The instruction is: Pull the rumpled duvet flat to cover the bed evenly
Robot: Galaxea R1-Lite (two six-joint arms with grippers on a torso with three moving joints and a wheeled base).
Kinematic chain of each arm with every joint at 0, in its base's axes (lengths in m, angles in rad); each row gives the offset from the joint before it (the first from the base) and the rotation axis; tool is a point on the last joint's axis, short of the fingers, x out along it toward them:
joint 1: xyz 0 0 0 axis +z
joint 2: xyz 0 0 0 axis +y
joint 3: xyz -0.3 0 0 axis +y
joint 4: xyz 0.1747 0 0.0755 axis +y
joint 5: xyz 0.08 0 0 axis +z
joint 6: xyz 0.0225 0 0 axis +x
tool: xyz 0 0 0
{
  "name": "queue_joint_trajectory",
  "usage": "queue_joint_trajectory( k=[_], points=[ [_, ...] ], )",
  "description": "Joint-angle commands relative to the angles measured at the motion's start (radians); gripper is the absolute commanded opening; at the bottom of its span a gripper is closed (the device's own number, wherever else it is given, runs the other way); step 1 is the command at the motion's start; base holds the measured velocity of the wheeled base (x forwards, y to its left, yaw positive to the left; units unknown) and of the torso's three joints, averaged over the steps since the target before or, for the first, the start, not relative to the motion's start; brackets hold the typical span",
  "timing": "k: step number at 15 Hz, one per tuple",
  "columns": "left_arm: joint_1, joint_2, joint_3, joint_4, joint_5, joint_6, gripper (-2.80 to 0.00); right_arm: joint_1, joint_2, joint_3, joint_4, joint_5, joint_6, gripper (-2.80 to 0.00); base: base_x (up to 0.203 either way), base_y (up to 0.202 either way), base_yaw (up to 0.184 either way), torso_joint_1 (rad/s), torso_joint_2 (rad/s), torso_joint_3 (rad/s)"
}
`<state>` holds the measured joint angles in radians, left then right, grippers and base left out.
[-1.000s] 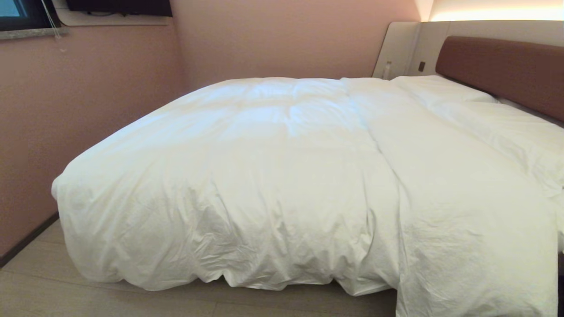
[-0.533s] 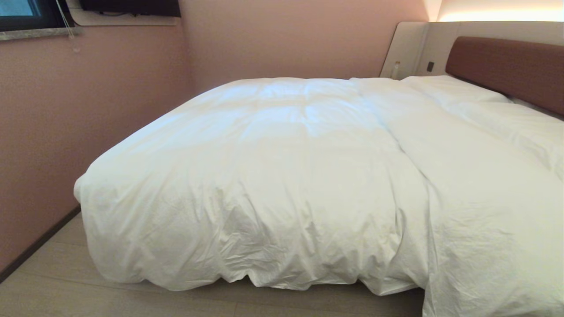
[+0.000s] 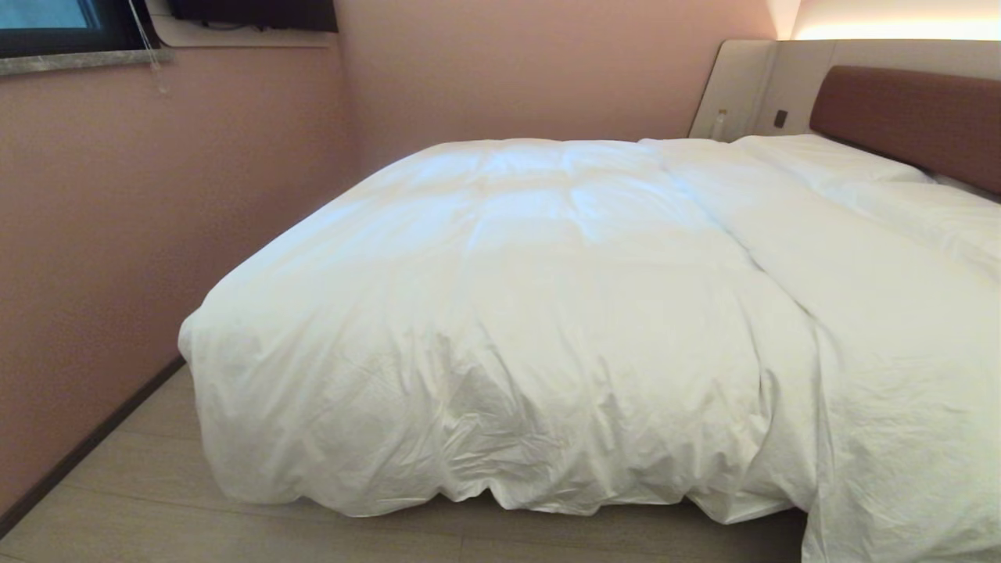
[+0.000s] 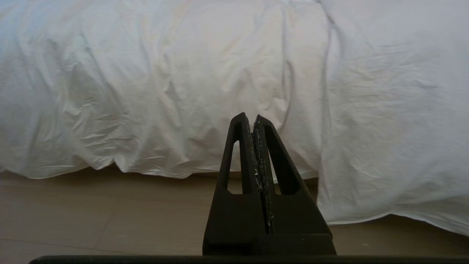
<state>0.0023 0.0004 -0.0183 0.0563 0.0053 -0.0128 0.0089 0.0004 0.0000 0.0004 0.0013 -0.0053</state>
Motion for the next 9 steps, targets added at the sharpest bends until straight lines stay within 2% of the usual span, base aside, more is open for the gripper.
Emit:
queue_joint_trajectory(
  k=[1,9],
  points=[
    [0.001,0.0,0.0,0.0,0.001,-0.001,-2.8,0.0,0.0,0.0,0.0,0.0,-0.001,-2.8,0.0,0.196,0.002,0.007,0.01,0.003],
    [0.001,0.0,0.0,0.0,0.001,-0.007,-2.8,0.0,0.0,0.0,0.0,0.0,-0.001,-2.8,0.0,0.194,-0.001,0.002,0.0,0.001]
  ],
)
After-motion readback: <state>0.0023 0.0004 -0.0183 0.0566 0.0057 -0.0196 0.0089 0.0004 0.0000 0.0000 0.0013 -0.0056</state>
